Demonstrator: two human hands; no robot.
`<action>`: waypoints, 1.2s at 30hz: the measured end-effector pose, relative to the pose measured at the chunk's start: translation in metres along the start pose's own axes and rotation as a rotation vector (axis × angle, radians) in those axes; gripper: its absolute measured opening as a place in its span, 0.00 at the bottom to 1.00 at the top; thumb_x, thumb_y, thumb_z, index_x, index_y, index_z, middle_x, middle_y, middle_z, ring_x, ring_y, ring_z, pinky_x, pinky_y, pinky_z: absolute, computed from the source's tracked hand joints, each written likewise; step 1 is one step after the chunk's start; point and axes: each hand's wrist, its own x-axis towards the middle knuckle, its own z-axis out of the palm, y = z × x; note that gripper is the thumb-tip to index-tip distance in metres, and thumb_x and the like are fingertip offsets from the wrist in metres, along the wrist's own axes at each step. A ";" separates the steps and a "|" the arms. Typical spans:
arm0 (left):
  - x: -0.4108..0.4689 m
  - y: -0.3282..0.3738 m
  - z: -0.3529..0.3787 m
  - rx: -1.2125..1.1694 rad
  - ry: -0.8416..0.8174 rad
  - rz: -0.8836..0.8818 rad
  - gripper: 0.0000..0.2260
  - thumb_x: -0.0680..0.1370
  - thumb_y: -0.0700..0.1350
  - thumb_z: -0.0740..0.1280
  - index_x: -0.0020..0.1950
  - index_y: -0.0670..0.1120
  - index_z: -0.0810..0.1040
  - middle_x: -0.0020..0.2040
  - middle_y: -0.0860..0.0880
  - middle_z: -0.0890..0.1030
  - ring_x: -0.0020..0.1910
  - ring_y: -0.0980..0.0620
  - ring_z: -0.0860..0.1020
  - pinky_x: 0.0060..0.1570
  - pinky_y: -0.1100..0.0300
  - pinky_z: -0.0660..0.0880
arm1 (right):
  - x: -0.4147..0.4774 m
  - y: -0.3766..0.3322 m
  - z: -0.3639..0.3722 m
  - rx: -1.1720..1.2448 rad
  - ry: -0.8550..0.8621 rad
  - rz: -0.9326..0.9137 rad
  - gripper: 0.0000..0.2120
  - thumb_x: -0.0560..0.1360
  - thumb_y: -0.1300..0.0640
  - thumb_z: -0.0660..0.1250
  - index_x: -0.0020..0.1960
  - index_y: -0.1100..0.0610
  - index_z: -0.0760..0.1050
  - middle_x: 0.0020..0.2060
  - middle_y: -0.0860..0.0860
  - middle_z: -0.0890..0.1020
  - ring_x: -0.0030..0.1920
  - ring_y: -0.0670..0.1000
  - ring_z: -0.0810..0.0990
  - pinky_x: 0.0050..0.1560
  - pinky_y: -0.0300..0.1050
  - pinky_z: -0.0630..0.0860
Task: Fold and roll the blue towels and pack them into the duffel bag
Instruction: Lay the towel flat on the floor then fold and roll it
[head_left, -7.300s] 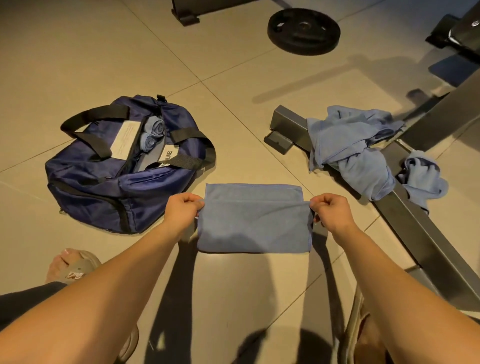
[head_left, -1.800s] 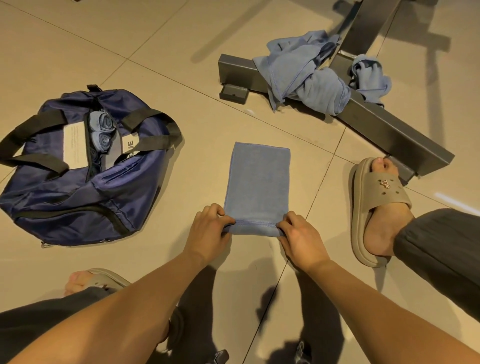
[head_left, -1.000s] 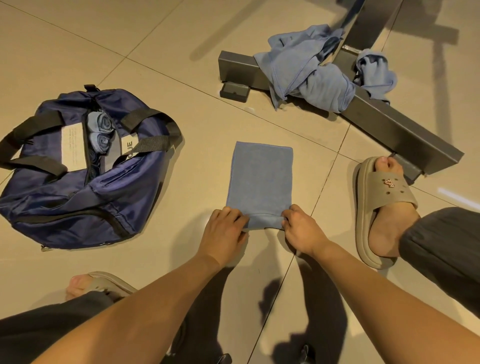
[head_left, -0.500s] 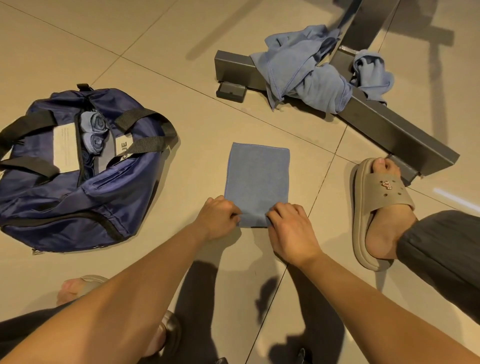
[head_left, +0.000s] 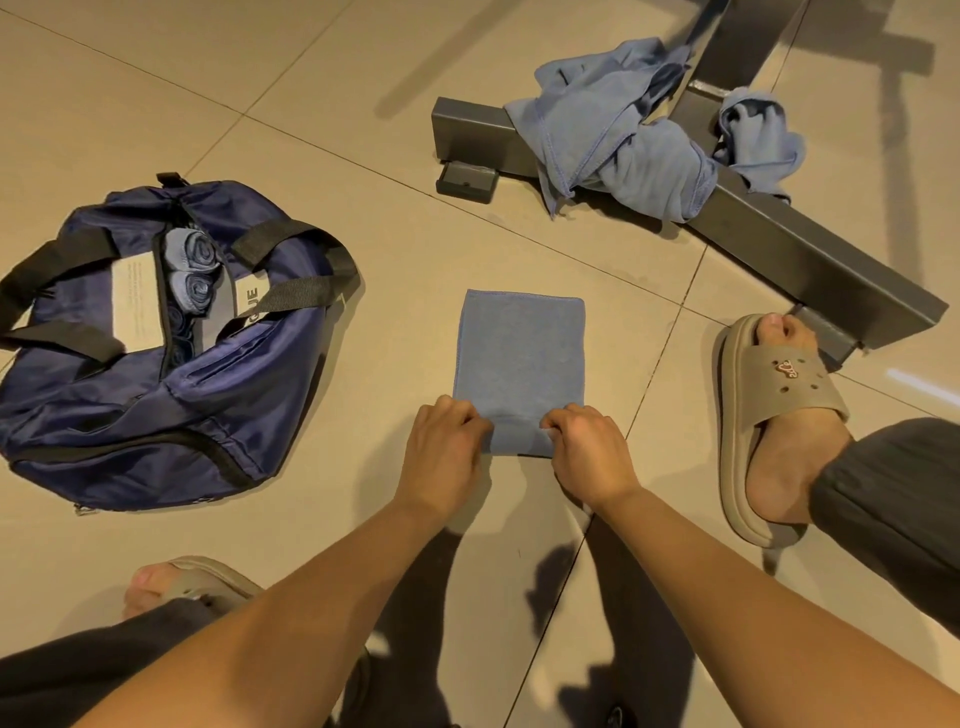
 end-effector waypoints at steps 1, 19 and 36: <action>-0.005 0.000 0.003 0.016 -0.003 0.035 0.08 0.73 0.39 0.69 0.50 0.48 0.82 0.45 0.50 0.77 0.47 0.45 0.73 0.46 0.53 0.68 | 0.001 0.000 0.001 0.020 0.006 0.009 0.06 0.75 0.64 0.65 0.46 0.54 0.78 0.41 0.52 0.80 0.43 0.58 0.78 0.42 0.51 0.74; 0.023 -0.012 -0.004 -0.173 -0.034 -0.171 0.07 0.78 0.46 0.70 0.55 0.53 0.79 0.52 0.52 0.73 0.54 0.49 0.72 0.60 0.53 0.64 | 0.004 0.012 -0.012 -0.134 0.085 -0.150 0.07 0.79 0.55 0.64 0.46 0.52 0.80 0.45 0.49 0.73 0.48 0.53 0.71 0.51 0.48 0.68; 0.054 -0.016 -0.006 -0.093 -0.107 -0.123 0.09 0.81 0.49 0.65 0.57 0.54 0.84 0.52 0.52 0.76 0.55 0.48 0.72 0.62 0.54 0.62 | 0.010 0.004 -0.018 -0.244 0.162 -0.194 0.06 0.76 0.53 0.67 0.52 0.52 0.76 0.48 0.49 0.75 0.50 0.54 0.73 0.59 0.49 0.68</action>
